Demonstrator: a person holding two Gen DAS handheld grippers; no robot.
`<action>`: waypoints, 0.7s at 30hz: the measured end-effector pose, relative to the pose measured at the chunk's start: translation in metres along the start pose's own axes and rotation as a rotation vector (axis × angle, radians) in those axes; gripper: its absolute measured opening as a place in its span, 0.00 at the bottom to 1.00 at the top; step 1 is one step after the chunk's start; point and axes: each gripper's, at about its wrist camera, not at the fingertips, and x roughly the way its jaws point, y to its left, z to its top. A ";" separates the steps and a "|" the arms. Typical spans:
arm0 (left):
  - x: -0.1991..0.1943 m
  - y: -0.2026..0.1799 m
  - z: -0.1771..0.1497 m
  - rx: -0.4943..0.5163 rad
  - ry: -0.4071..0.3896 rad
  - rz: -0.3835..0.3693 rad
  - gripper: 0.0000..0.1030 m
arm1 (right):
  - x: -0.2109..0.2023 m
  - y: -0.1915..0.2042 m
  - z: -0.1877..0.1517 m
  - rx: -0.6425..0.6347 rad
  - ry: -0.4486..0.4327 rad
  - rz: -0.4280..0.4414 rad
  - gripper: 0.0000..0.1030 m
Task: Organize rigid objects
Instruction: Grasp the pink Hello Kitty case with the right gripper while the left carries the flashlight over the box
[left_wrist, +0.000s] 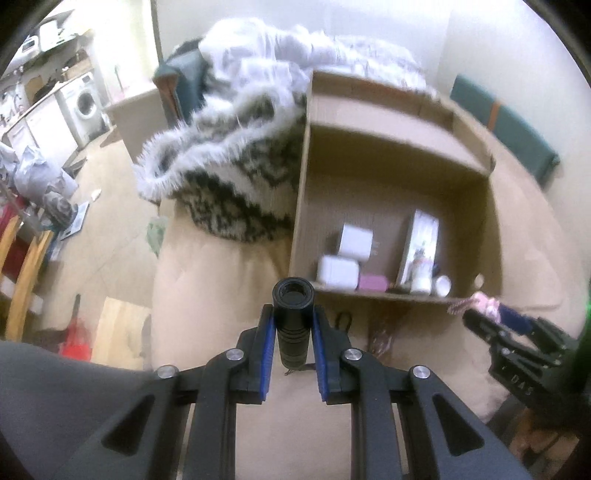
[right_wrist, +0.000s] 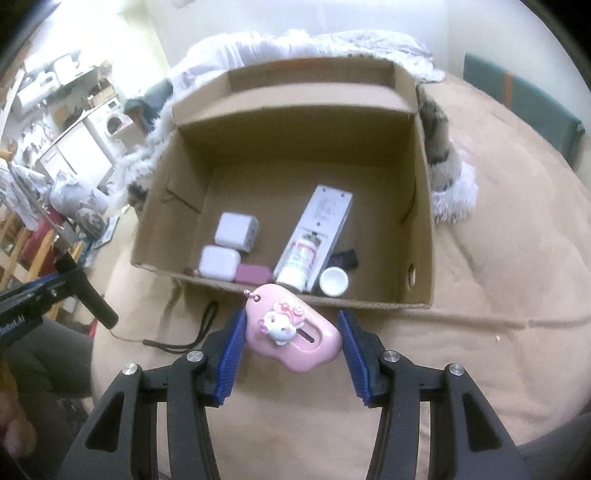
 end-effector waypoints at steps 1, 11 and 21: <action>-0.007 0.002 0.002 -0.021 -0.021 -0.022 0.17 | -0.002 0.000 0.003 0.004 -0.006 0.007 0.52; -0.072 -0.010 0.053 -0.044 -0.199 -0.154 0.17 | -0.035 -0.010 0.039 0.022 -0.093 0.086 0.52; -0.081 -0.032 0.123 -0.002 -0.307 -0.164 0.17 | -0.020 -0.022 0.092 -0.024 -0.132 0.054 0.52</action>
